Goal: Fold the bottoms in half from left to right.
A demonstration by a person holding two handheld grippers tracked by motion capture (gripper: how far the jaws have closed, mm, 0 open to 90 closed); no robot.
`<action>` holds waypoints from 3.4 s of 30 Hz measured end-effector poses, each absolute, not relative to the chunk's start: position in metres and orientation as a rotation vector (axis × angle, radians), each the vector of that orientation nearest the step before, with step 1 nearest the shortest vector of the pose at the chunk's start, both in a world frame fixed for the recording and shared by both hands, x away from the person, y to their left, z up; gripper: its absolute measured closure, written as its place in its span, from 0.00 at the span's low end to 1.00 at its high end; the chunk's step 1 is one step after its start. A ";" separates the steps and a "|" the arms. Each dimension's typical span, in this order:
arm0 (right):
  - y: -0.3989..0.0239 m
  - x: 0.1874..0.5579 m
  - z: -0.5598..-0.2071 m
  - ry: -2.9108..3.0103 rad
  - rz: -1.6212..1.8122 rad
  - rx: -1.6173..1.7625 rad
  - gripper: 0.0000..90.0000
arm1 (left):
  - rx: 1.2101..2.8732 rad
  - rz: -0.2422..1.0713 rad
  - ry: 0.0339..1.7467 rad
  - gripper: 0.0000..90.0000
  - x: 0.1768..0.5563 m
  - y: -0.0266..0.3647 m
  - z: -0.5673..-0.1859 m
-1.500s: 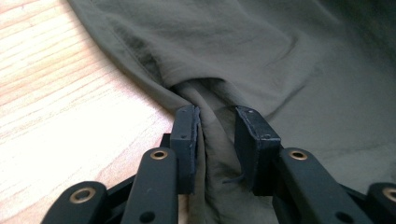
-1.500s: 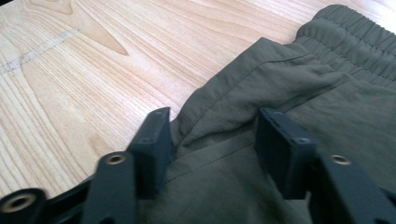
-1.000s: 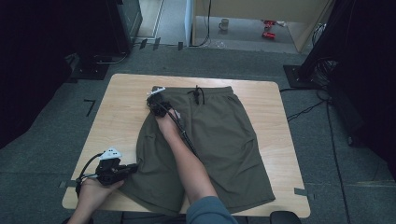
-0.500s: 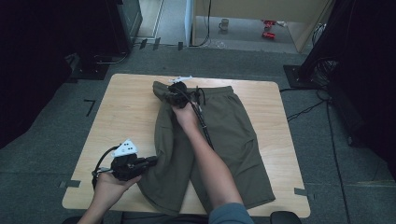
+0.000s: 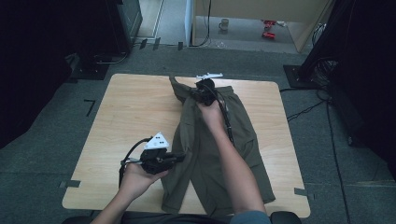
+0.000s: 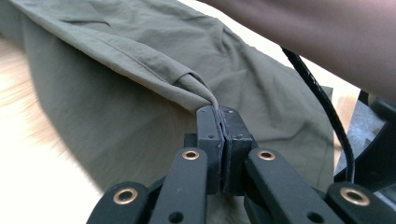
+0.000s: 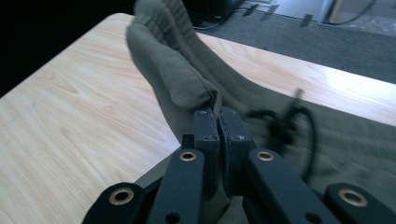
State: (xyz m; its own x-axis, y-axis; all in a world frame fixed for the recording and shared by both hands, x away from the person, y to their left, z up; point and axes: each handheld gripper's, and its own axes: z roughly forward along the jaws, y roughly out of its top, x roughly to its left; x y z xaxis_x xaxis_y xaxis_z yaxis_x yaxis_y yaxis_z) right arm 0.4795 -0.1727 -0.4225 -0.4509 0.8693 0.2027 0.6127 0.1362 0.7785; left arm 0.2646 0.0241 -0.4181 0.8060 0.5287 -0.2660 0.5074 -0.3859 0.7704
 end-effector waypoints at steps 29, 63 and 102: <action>-0.275 0.471 -0.497 2.108 0.823 1.634 0.96 | 2.318 -0.013 0.720 0.94 0.281 -0.053 -0.498; -0.206 0.478 -0.505 2.140 0.911 1.558 0.97 | 2.208 0.161 1.136 0.96 0.368 0.103 -0.496; -0.271 0.460 -0.461 2.136 0.954 1.555 0.89 | 2.138 -0.075 0.655 0.99 0.271 -0.029 -0.417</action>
State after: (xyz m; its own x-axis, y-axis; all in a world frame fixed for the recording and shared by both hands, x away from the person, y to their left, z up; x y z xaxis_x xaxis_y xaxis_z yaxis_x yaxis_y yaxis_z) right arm 0.4603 -0.2707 -0.4612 -0.3492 0.9297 0.1176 0.7083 0.1796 0.6827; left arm 0.2715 -0.0293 -0.4170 0.8594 0.4266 -0.2819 0.4793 -0.4797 0.7349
